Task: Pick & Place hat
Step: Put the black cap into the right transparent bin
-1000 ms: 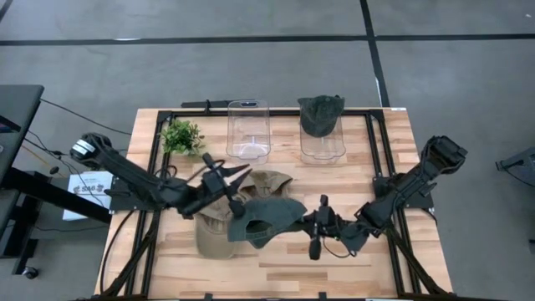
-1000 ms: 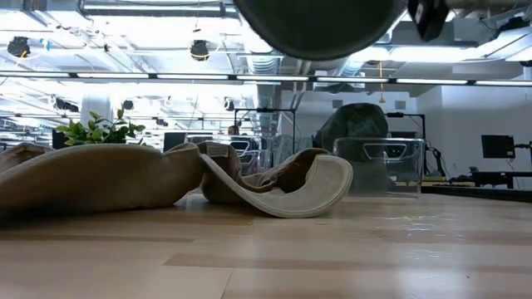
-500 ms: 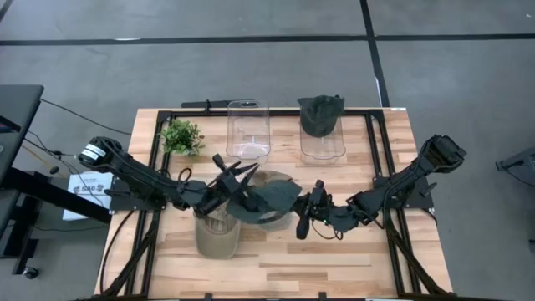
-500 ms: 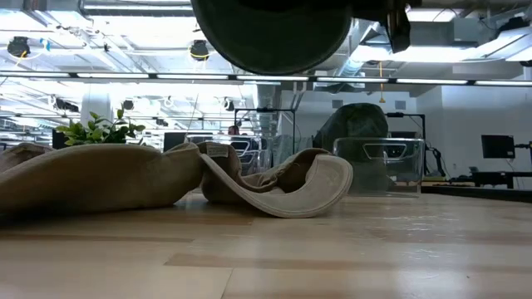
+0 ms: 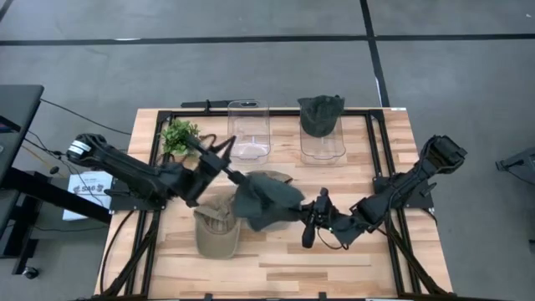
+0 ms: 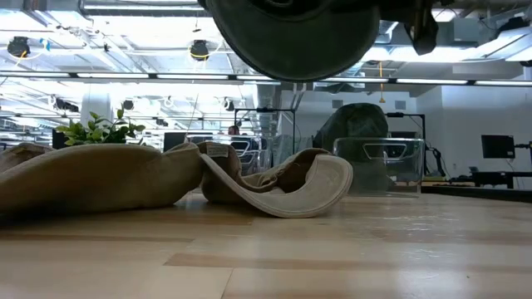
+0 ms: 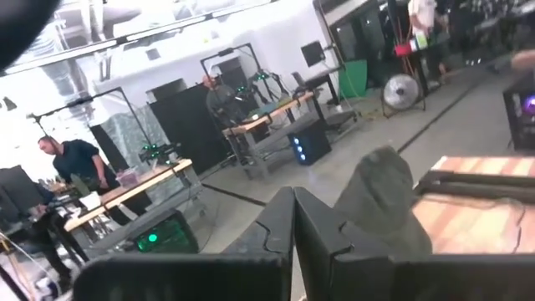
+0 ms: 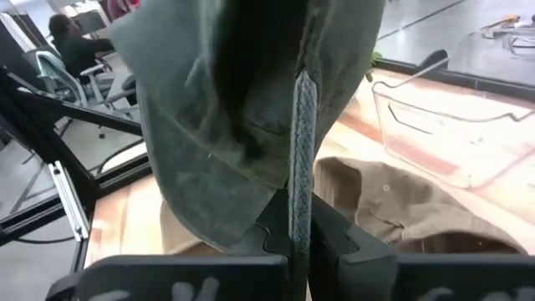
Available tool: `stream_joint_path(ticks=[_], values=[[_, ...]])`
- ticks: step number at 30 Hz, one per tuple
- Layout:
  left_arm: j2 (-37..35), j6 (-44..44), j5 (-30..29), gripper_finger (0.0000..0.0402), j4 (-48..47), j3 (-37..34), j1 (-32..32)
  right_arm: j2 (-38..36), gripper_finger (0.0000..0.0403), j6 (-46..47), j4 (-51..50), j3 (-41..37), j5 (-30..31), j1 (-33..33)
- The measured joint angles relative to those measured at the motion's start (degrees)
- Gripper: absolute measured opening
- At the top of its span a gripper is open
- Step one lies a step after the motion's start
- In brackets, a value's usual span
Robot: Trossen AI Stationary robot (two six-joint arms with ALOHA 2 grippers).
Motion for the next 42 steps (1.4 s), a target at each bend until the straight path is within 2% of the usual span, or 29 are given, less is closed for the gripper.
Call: stream_joint_path(ticks=[4, 6, 9, 13, 18, 25, 35, 37, 42], values=[[-2.31, -2.68, 1.10, 0.0006, 0.06, 0.00, -0.51, 0.00, 0.0002, 0.85, -1.31, 0.00, 1.59, 0.35], [-2.60, -6.27, 4.04, 0.0006, 0.10, 0.00, -1.47, 0.00, 0.0002, 0.85, -1.18, 0.00, 1.89, 0.29], [-1.89, -11.22, 11.51, 0.0006, 0.04, 0.00, -3.92, 0.00, 0.0002, 0.81, -1.21, 0.00, 3.11, -0.05], [0.50, -13.65, 21.30, 0.0006, -0.13, 0.00, -5.99, 0.00, 0.0002, 0.11, -0.32, 0.00, 3.14, -0.65], [4.11, -9.44, 32.26, 0.0006, -0.06, 0.00, -5.19, 0.00, 0.0002, -0.06, 1.22, 0.00, 2.98, -1.01], [10.10, -3.02, 33.04, 0.0006, 0.07, 2.22, -1.06, 0.00, 0.0002, -1.64, 3.11, 0.00, 2.83, -0.91], [17.19, 6.47, 31.69, 0.0006, 1.38, 10.26, 4.41, 2.37, 0.0002, -3.94, 6.02, 0.00, 1.22, 0.28], [17.52, 7.18, 29.95, 0.0006, 1.23, 10.64, 5.40, 4.11, 0.0002, -4.96, 8.47, 0.07, 0.97, 0.50], [17.51, 5.32, 30.26, 0.0006, 1.32, 10.64, 7.28, 7.36, 0.0002, -5.77, 11.38, 0.02, 1.43, 0.33]])
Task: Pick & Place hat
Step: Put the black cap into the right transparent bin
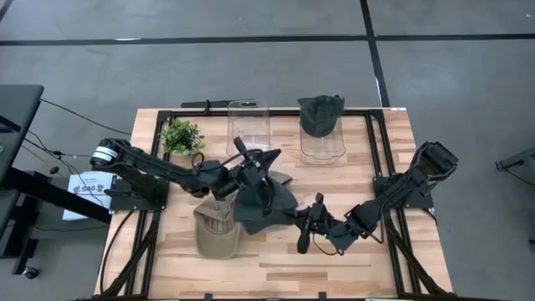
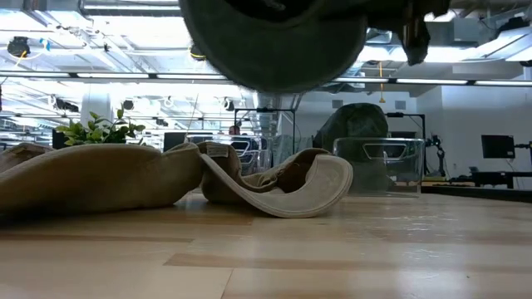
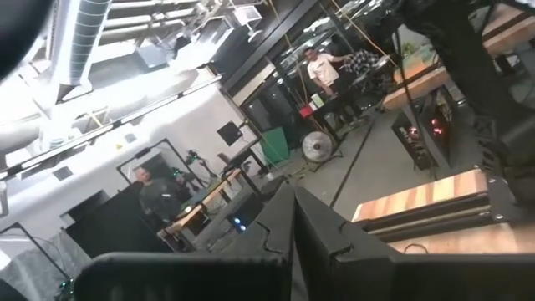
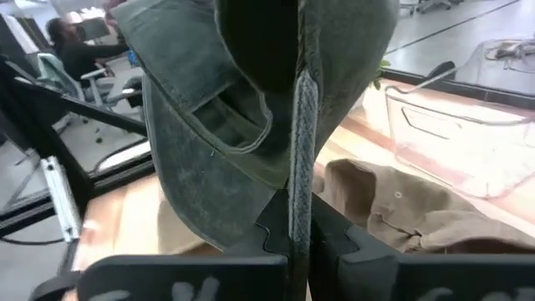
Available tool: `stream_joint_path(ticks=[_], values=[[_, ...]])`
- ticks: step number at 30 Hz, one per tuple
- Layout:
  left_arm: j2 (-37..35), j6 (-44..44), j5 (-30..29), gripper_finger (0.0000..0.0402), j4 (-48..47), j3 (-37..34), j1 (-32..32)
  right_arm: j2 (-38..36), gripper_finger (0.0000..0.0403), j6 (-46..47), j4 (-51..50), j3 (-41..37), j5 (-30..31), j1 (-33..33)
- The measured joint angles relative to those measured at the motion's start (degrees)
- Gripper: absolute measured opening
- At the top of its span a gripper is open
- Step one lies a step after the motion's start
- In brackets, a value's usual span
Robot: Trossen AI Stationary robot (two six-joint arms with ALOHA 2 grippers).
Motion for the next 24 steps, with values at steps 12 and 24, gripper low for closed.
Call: stream_joint_path(ticks=[12, 24], values=[[-1.32, 0.60, -0.11, 0.0006, 7.20, 0.00, 1.31, 2.95, 0.0003, -3.41, 6.82, 0.00, 0.22, -0.09], [-2.89, 0.81, 2.54, 0.0006, 6.81, -0.04, -4.72, 2.60, 0.0003, -3.56, 6.61, 0.00, 1.60, 0.11]])
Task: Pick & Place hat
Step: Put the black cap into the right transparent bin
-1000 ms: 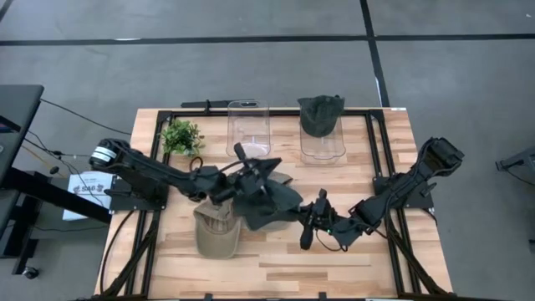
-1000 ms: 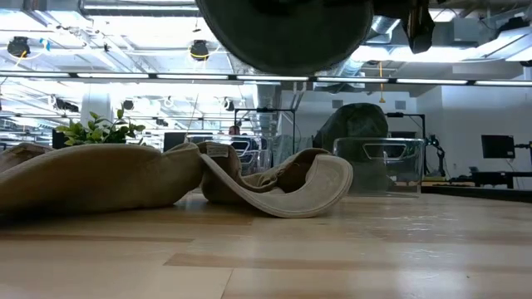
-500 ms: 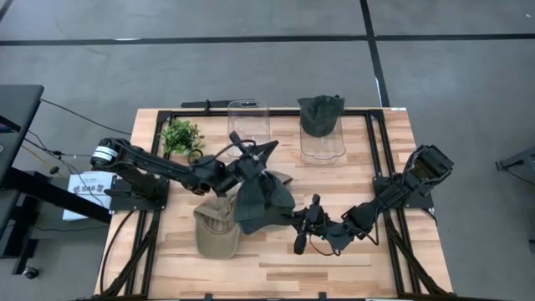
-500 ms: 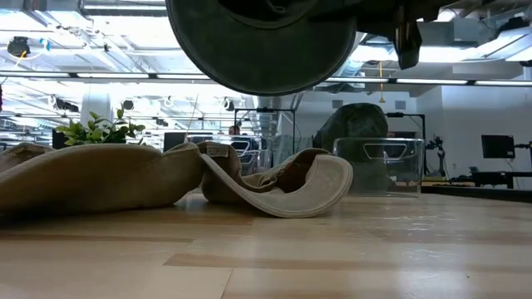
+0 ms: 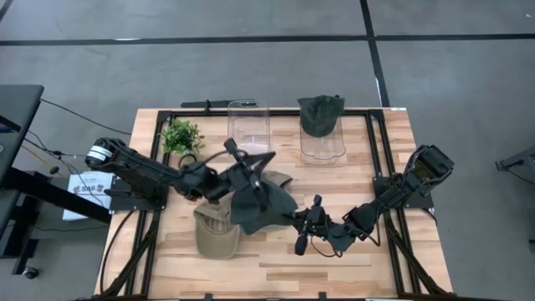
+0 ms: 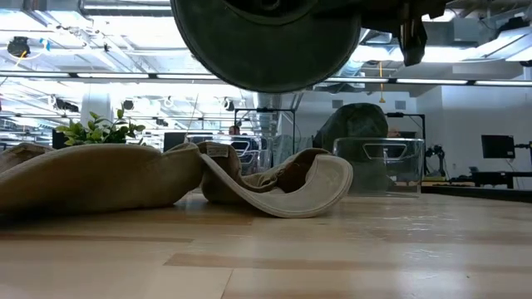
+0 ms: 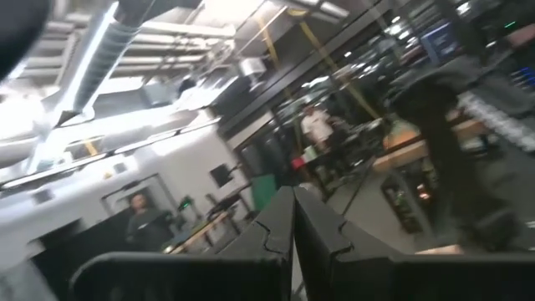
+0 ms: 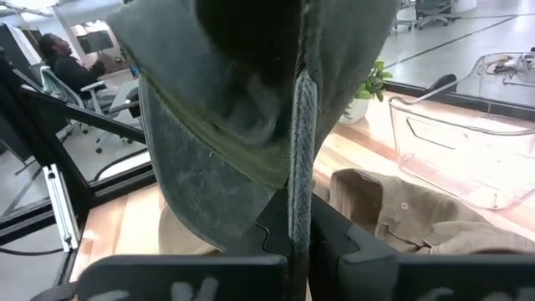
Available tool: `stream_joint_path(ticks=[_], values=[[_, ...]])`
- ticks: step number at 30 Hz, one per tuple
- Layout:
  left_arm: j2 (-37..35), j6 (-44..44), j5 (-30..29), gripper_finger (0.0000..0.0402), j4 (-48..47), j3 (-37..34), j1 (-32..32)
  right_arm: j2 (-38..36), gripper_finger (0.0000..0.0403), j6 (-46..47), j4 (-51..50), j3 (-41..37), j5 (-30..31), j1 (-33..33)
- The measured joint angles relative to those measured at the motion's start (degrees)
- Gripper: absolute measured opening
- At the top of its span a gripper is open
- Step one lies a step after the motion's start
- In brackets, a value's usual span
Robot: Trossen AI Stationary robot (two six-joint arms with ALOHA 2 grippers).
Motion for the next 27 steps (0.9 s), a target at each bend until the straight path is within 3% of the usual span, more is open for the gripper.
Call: stream_joint_path(ticks=[8, 19, 27], values=[[-0.37, 2.80, -0.11, 0.0006, -0.37, 0.01, -4.39, -0.44, 0.0003, -0.43, 0.56, 0.00, -0.07, -1.08], [-0.68, 8.11, -17.77, 0.0006, -4.62, 0.00, -3.60, -0.44, 0.0003, -6.09, 8.39, 0.00, 0.13, 0.79], [-0.68, 17.55, -21.44, 0.0006, -3.07, 0.00, -0.83, -0.44, 0.0003, -8.74, 10.62, 0.00, 0.55, 2.31]])
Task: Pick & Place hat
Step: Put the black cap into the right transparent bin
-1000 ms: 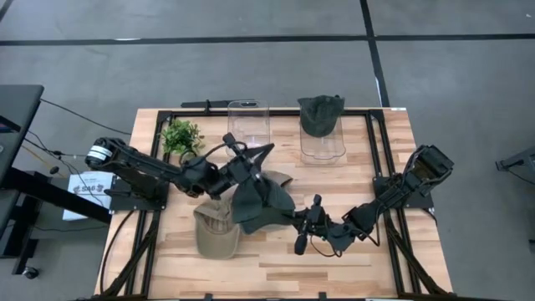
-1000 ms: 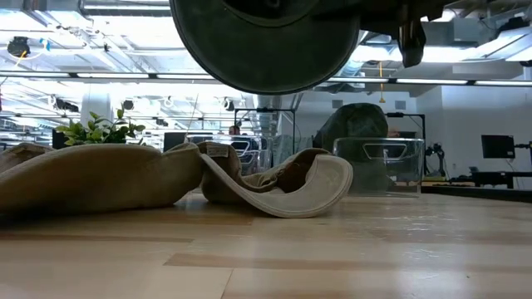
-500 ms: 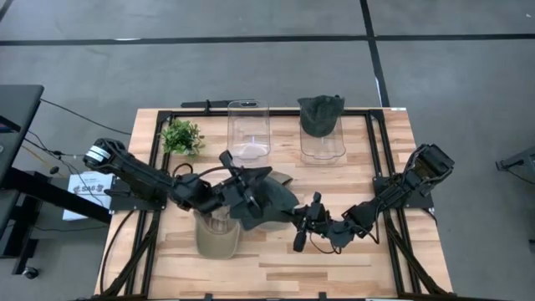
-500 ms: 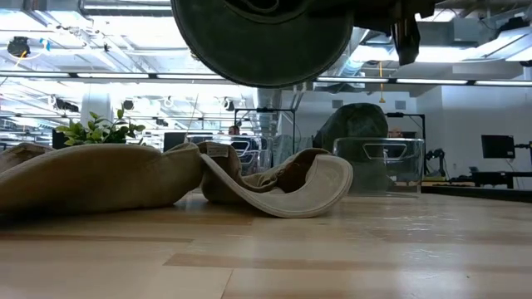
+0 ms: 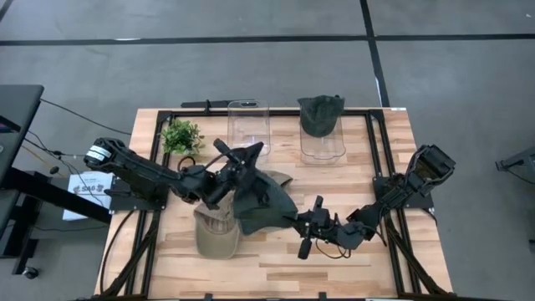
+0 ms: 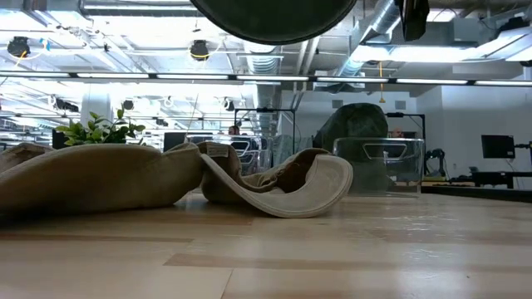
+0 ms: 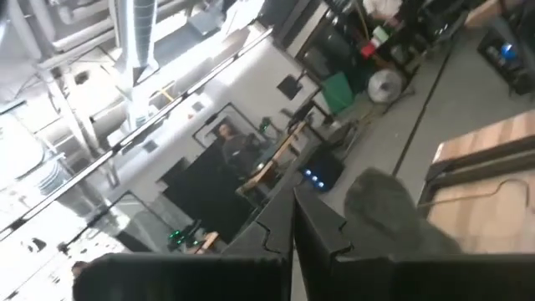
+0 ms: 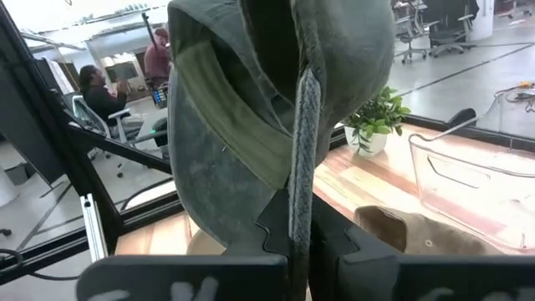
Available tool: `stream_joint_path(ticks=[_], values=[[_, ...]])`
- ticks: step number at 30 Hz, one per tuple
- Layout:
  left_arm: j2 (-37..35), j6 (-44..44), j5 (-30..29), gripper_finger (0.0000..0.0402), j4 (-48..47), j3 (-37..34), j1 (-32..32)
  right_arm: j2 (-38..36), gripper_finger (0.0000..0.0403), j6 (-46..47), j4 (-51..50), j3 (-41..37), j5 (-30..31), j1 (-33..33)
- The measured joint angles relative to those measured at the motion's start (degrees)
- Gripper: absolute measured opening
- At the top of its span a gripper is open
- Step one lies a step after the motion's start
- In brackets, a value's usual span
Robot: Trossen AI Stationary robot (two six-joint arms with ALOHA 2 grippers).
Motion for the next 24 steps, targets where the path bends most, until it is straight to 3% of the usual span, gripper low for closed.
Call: stream_joint_path(ticks=[9, 24], values=[[0.00, -7.34, 8.24, 0.0006, 0.56, 0.00, -2.65, 0.00, 0.0003, -0.09, -0.76, 0.00, 0.83, -0.09], [-0.31, 4.91, 11.23, 0.0006, 0.95, 0.00, -4.79, 0.00, 0.0004, 0.36, -1.26, 0.00, 0.86, -0.11]])
